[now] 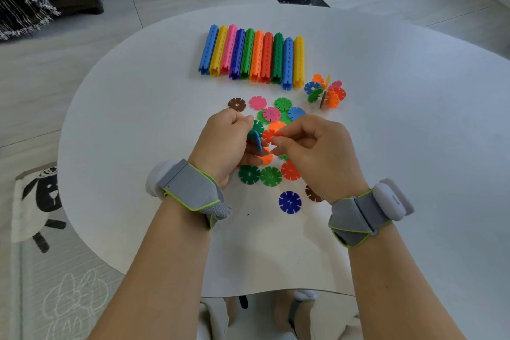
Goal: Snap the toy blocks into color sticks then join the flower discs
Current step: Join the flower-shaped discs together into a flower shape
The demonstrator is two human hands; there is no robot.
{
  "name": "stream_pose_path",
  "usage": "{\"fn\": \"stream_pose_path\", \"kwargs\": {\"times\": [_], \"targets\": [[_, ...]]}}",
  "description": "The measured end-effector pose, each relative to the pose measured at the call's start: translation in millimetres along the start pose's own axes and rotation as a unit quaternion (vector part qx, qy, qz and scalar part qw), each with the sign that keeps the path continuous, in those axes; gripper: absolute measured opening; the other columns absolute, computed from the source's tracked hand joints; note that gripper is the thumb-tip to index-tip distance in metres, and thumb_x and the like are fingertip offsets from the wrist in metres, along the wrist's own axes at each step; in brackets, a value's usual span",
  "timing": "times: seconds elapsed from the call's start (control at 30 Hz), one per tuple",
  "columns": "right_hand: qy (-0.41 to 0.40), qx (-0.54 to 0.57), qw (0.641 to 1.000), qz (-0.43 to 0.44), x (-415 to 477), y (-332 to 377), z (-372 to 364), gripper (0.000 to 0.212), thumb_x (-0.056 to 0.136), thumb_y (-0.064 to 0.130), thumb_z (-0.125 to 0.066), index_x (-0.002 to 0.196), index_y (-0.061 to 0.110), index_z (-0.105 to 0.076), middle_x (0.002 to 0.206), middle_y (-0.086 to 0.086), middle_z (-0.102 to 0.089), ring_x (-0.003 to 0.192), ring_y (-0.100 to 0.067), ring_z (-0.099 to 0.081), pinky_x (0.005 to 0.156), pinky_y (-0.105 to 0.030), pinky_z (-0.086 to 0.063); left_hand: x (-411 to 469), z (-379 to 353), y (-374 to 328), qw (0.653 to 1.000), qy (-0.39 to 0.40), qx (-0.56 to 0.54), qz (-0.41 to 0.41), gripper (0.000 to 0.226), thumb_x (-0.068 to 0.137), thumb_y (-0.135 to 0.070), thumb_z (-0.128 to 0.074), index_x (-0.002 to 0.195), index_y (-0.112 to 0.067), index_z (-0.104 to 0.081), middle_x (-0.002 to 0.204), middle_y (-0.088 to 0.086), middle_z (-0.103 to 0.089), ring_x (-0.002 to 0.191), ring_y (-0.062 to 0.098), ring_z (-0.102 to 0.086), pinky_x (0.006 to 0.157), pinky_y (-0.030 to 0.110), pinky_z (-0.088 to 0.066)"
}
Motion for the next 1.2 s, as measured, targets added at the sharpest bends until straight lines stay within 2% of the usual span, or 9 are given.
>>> {"fn": "stream_pose_path", "kwargs": {"times": [0.17,0.27,0.37,0.53,0.73,0.9,1.0,1.1,1.2], "targets": [[0.006,-0.004,1.000,0.006,-0.4,0.3,-1.1,0.022,0.085,0.009,-0.068,0.075,0.028,-0.062,0.075,0.008,-0.070,0.068,-0.002,-0.069,0.068,-0.021,-0.057,1.4,0.5,0.4,1.000,-0.013,0.005,-0.001,0.022,0.099,-0.016,-0.041,0.079,-0.011,-0.051,0.085,0.019,-0.060,0.058,0.020,-0.063,0.044,0.025,-0.051],[0.002,-0.012,1.000,0.011,-0.2,0.9,-0.8,0.019,0.085,0.010,-0.068,0.076,0.026,-0.063,0.075,0.007,-0.070,0.068,-0.004,-0.069,0.069,-0.023,-0.057,1.2,0.3,-1.4,0.999,-0.018,0.031,-0.017,0.022,0.098,-0.017,-0.042,0.079,-0.012,-0.051,0.086,0.018,-0.062,0.066,0.025,-0.065,0.052,0.029,-0.054],[0.001,-0.023,1.000,0.016,0.0,0.8,-2.4,0.015,0.085,0.010,-0.067,0.078,0.023,-0.065,0.076,0.005,-0.071,0.070,-0.007,-0.069,0.071,-0.029,-0.058,1.5,0.3,-2.0,0.998,-0.021,0.046,-0.024,0.022,0.098,-0.016,-0.043,0.078,-0.013,-0.051,0.087,0.017,-0.062,0.072,0.027,-0.066,0.053,0.030,-0.053],[-0.038,-0.027,0.997,0.058,-2.7,2.5,-2.8,0.008,0.083,0.010,-0.069,0.081,0.016,-0.070,0.076,0.001,-0.072,0.072,-0.015,-0.069,0.068,-0.037,-0.058,1.7,0.5,-2.4,0.999,-0.026,0.024,-0.028,0.025,0.096,-0.013,-0.046,0.072,-0.011,-0.050,0.079,0.016,-0.058,0.068,0.028,-0.063,0.048,0.026,-0.052],[-0.081,-0.024,0.992,0.097,-2.9,1.6,-7.6,0.004,0.082,0.015,-0.066,0.080,0.014,-0.069,0.075,-0.002,-0.071,0.071,-0.021,-0.069,0.064,-0.042,-0.057,3.0,-1.0,0.1,0.998,-0.046,0.026,-0.044,0.027,0.096,-0.015,-0.047,0.069,-0.009,-0.049,0.076,0.014,-0.058,0.078,0.035,-0.064,0.059,0.034,-0.055],[-0.093,-0.025,0.989,0.110,0.6,5.8,-8.3,0.006,0.081,0.015,-0.067,0.079,0.012,-0.071,0.074,-0.001,-0.071,0.068,-0.018,-0.068,0.064,-0.040,-0.057,1.9,-0.2,-3.7,0.998,-0.039,0.012,-0.041,0.028,0.097,-0.016,-0.045,0.070,-0.010,-0.048,0.072,0.009,-0.056,0.069,0.025,-0.061,0.056,0.031,-0.055],[-0.136,-0.026,0.984,0.113,2.3,9.3,-2.6,0.004,0.079,0.016,-0.071,0.080,0.014,-0.075,0.070,0.007,-0.068,0.063,-0.008,-0.062,0.065,-0.032,-0.056,-0.2,-3.2,-7.5,0.998,-0.031,-0.035,-0.034,0.024,0.099,-0.020,-0.043,0.077,-0.012,-0.050,0.071,0.005,-0.059,0.057,0.014,-0.064,0.054,0.028,-0.056],[-0.180,-0.060,0.975,0.117,2.1,10.6,0.7,0.006,0.078,0.018,-0.071,0.079,0.018,-0.076,0.066,0.013,-0.061,0.060,-0.005,-0.053,0.062,-0.023,-0.050,-1.2,-9.5,-8.6,0.997,-0.010,-0.073,-0.025,0.015,0.097,-0.026,-0.049,0.092,-0.012,-0.052,0.087,0.009,-0.062,0.059,0.015,-0.064,0.063,0.032,-0.058],[-0.178,-0.081,0.975,0.106,2.7,7.9,1.6,0.007,0.079,0.020,-0.070,0.082,0.020,-0.077,0.068,0.014,-0.060,0.063,-0.006,-0.052,0.064,-0.024,-0.047,0.7,-7.2,-4.9,0.996,-0.014,-0.085,-0.015,0.016,0.092,-0.018,-0.058,0.104,-0.011,-0.049,0.099,0.013,-0.061,0.067,0.019,-0.066,0.066,0.031,-0.058]]}}
Point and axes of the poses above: each hand's wrist, its own x-axis towards the middle knuckle, its own z-axis out of the back of the hand, y = z × x, the point moved 6 cm from there along x, towards the middle knuckle
